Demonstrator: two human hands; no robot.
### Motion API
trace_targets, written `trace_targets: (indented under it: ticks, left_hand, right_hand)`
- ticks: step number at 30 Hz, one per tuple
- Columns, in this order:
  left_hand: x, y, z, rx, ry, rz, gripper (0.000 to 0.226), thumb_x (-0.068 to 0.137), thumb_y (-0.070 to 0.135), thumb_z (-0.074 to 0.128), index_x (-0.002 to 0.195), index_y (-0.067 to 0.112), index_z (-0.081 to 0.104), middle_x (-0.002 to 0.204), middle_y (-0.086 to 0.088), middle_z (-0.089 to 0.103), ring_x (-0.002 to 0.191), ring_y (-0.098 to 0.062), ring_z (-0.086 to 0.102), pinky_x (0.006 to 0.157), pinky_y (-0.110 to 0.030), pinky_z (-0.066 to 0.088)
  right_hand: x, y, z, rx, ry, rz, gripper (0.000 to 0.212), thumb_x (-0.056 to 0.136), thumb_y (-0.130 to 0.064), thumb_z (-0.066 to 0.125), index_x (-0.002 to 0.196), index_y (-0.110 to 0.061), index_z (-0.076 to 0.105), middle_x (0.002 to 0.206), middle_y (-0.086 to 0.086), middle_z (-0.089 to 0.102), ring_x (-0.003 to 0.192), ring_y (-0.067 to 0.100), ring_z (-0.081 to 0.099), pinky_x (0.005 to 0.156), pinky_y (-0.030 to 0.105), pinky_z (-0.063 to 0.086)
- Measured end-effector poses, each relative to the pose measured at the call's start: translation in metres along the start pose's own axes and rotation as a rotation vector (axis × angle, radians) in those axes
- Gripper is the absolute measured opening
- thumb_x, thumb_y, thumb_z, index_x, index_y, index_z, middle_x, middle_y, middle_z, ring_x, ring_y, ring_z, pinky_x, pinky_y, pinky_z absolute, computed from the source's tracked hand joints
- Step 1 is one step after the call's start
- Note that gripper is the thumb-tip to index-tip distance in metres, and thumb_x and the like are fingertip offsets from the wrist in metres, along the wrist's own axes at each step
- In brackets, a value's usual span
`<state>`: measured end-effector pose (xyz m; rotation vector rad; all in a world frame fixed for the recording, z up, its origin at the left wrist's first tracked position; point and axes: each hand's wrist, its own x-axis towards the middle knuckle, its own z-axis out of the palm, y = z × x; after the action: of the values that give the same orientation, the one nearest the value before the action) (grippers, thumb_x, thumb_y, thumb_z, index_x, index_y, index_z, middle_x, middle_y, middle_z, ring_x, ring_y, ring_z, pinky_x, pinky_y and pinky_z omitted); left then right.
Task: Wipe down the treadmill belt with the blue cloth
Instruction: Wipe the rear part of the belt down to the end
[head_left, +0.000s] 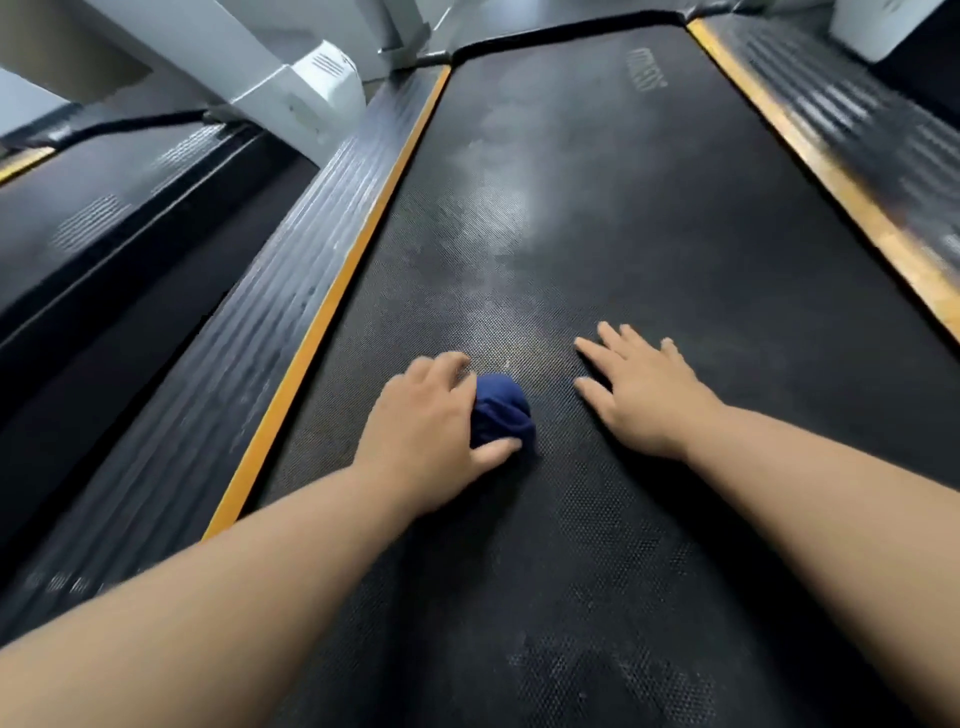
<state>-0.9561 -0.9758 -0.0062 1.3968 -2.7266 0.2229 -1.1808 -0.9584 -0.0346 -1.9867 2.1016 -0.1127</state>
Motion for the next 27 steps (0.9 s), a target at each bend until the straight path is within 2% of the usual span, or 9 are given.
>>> trace_targets:
  ticks: [4,9,11,15,18,20,23,25,27]
  left_hand:
    - [0.032,-0.001,0.006,-0.075,-0.077,0.137,0.056,0.086,0.042,0.060,0.138,0.029,0.046,0.121,-0.009,0.051,0.104,-0.032,0.052,0.089,-0.045,0.048]
    - [0.080,-0.015,0.014,-0.126,-0.060,-0.363,0.041,0.093,0.037,0.052,0.131,0.021,0.049,0.125,-0.013,0.046,0.113,-0.036,0.049,0.095,-0.042,0.040]
    - [0.073,0.010,0.015,-0.113,-0.044,-0.440,0.040,0.094,0.037,0.048,0.125,0.012,0.049,0.123,-0.016,0.044,0.109,-0.037,0.050,0.091,-0.043,0.041]
    - [0.006,0.047,0.012,-0.166,0.082,-0.124,0.034,0.088,0.035,0.055,0.115,0.014,0.056,0.108,-0.011,0.049,0.094,-0.032,0.055,0.077,-0.042,0.048]
    - [-0.004,0.027,0.009,-0.180,0.047,0.126,0.038,0.085,0.038,0.055,0.116,0.018,0.059,0.102,-0.009,0.055,0.087,-0.033,0.059,0.071,-0.045,0.055]
    - [0.031,0.011,0.014,-0.109,0.020,-0.013,0.035,0.088,0.032,0.059,0.121,0.021,0.058,0.112,-0.010,0.054,0.100,-0.034,0.054,0.083,-0.046,0.051]
    - [0.086,0.008,0.028,-0.157,0.026,-0.408,0.027,0.094,0.028,0.053,0.120,0.026,0.058,0.121,-0.011,0.050,0.111,-0.034,0.046,0.092,-0.042,0.042]
    - [0.091,0.023,0.036,-0.194,0.094,-0.467,0.024,0.095,0.027,0.049,0.116,0.027,0.061,0.120,-0.011,0.051,0.109,-0.035,0.045,0.091,-0.039,0.039]
    - [0.073,0.035,0.037,-0.202,0.140,-0.373,0.027,0.094,0.026,0.052,0.119,0.024,0.060,0.121,-0.010,0.054,0.107,-0.035,0.047,0.092,-0.039,0.039]
  right_hand:
    - [0.006,0.002,-0.008,0.109,-0.051,-0.017,0.053,0.100,-0.037,0.032,0.151,-0.029,0.017,0.161,0.001,0.003,0.147,0.019,0.000,0.117,0.049,-0.001]
    - [0.004,0.009,-0.011,0.202,-0.064,-0.053,0.052,0.100,-0.027,0.033,0.151,-0.028,0.019,0.160,0.001,0.003,0.147,0.018,-0.002,0.117,0.048,-0.003]
    - [0.006,0.010,-0.010,0.208,-0.070,-0.058,0.053,0.100,-0.022,0.032,0.150,-0.028,0.019,0.161,0.001,0.003,0.147,0.019,-0.002,0.117,0.048,-0.004]
    - [0.010,0.011,-0.004,0.134,-0.048,-0.070,0.057,0.096,-0.018,0.033,0.150,-0.028,0.020,0.160,0.002,0.004,0.147,0.021,-0.001,0.116,0.051,-0.001]
    - [0.007,0.010,0.000,0.089,-0.027,-0.078,0.059,0.095,-0.021,0.035,0.151,-0.028,0.018,0.161,0.002,0.003,0.147,0.021,-0.001,0.116,0.051,-0.001]
    - [0.006,0.010,-0.002,0.095,-0.029,-0.078,0.058,0.096,-0.021,0.034,0.150,-0.029,0.018,0.161,0.001,0.003,0.147,0.021,0.000,0.117,0.051,-0.002]
    - [0.006,0.009,-0.003,0.061,-0.039,-0.086,0.058,0.096,-0.019,0.033,0.151,-0.029,0.017,0.161,0.001,0.002,0.147,0.021,-0.002,0.116,0.051,-0.002]
    - [0.006,0.009,-0.004,0.066,-0.054,-0.083,0.059,0.096,-0.018,0.034,0.151,-0.028,0.015,0.161,0.001,0.000,0.147,0.021,-0.004,0.116,0.051,-0.004]
    - [0.008,0.010,-0.002,0.082,-0.055,-0.089,0.060,0.096,-0.019,0.035,0.151,-0.027,0.013,0.161,0.001,0.000,0.147,0.022,-0.005,0.117,0.052,-0.005]
